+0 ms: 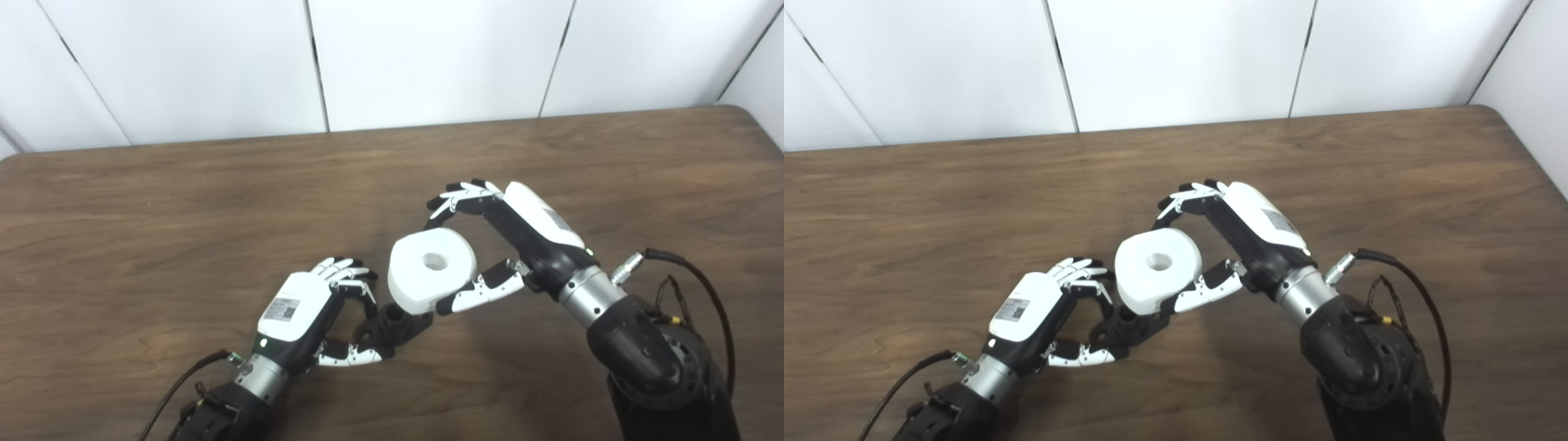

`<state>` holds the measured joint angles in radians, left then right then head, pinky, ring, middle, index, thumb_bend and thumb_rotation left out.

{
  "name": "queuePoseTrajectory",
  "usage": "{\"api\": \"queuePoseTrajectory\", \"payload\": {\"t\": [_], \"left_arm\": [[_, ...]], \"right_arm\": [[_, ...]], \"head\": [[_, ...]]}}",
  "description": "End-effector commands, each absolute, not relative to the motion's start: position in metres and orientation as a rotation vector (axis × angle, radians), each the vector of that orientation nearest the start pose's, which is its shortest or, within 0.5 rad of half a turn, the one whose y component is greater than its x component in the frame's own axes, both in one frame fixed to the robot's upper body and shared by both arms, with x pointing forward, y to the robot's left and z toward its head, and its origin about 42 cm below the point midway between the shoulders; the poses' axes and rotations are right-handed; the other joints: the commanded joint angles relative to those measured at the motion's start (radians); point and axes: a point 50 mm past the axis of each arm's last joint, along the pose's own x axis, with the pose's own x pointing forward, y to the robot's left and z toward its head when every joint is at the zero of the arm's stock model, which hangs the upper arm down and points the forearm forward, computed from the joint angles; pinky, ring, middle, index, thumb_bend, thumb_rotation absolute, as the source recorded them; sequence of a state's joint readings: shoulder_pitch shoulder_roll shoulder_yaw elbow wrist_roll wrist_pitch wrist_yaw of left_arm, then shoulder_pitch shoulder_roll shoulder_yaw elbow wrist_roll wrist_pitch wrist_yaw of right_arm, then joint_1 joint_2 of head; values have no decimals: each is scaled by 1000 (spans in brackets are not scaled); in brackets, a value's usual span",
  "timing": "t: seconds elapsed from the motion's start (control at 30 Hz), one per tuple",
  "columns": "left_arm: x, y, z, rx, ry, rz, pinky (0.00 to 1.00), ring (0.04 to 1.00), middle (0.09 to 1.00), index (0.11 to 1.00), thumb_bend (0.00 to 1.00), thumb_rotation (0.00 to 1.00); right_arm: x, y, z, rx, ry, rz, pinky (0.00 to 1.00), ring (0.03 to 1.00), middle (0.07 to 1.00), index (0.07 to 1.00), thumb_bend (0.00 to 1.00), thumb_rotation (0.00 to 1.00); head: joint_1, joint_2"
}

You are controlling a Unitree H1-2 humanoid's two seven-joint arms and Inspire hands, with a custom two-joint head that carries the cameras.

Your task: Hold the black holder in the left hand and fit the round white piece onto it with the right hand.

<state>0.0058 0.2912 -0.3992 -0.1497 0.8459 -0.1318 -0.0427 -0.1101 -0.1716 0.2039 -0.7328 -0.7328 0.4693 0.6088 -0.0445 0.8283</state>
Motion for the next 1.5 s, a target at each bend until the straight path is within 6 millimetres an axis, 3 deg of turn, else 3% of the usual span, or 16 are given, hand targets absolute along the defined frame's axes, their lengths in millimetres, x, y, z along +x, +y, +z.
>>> {"api": "queuePoseTrajectory", "payload": {"t": [0.0,0.63,1.47], "left_arm": [[252,176,114,1132,-326,-525,919,881,796,486,524,54],[248,174,116,1143,-315,-524,919,879,795,486,524,56],[247,171,120,1145,-315,-521,919,879,797,486,524,56]], "right_arm": [[246,-181,274,-815,-255,350,1000,919,802,484,516,136],[249,-167,258,-796,-223,372,990,920,800,484,517,134],[255,-171,237,-851,-213,358,1000,913,791,484,517,135]], "head": [[15,8],[31,15],[29,25]]}}
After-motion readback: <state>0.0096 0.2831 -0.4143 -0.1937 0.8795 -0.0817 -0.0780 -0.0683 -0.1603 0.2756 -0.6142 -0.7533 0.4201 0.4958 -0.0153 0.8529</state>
